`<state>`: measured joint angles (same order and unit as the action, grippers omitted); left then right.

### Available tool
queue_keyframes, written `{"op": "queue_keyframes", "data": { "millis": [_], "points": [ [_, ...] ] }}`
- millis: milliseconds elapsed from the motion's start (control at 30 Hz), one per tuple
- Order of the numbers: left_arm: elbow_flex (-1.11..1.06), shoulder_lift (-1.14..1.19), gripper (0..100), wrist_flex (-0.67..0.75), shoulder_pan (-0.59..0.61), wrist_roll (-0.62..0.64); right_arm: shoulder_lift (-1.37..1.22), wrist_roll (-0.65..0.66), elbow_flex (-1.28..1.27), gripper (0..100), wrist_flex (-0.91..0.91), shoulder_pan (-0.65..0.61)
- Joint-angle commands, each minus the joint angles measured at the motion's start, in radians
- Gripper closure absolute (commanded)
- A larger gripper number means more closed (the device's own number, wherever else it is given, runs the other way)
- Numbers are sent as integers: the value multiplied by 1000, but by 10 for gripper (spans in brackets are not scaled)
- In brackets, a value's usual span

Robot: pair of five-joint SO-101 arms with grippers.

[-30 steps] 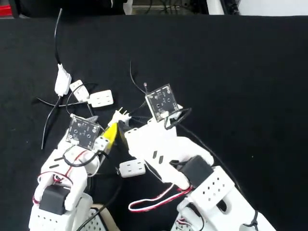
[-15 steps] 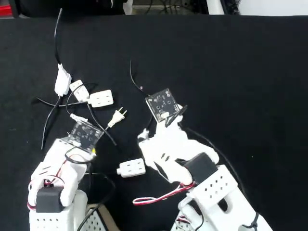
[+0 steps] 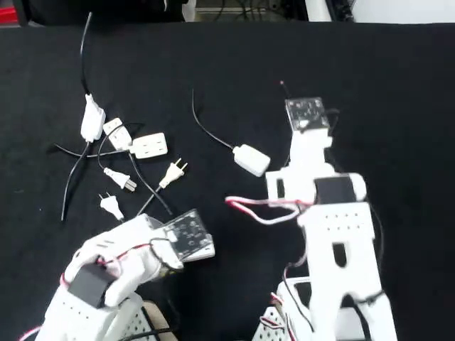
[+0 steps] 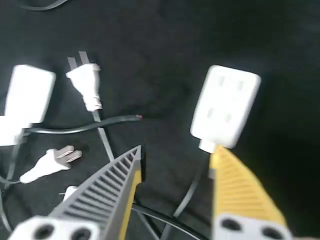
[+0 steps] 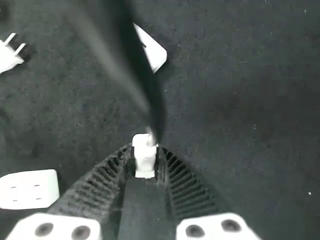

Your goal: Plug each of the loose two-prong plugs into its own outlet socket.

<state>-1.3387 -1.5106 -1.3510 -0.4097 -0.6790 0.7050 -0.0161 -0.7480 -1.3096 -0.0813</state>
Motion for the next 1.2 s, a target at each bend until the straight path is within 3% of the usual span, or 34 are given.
{"op": "queue_keyframes", "data": {
  "millis": [0, 367, 600, 867, 1033, 1167],
  "points": [
    [168, 227, 730, 28, -70, -5, -62, 6, 85, 988, -2, 54],
    [311, 732, 729, 233, -205, -84, -77, 34, 90, 988, 6, 192],
    [335, 988, 730, 399, -208, -83, -79, 40, 88, 988, 12, 235],
    [329, 1049, 890, 448, -249, 14, -77, 38, 71, 988, 41, 236],
    [298, 1059, 902, 453, -318, 57, -77, 41, 48, 987, 55, 236],
    [328, 1059, 905, 454, -306, 138, -79, 41, 19, 987, 92, 236]
  ]
}}
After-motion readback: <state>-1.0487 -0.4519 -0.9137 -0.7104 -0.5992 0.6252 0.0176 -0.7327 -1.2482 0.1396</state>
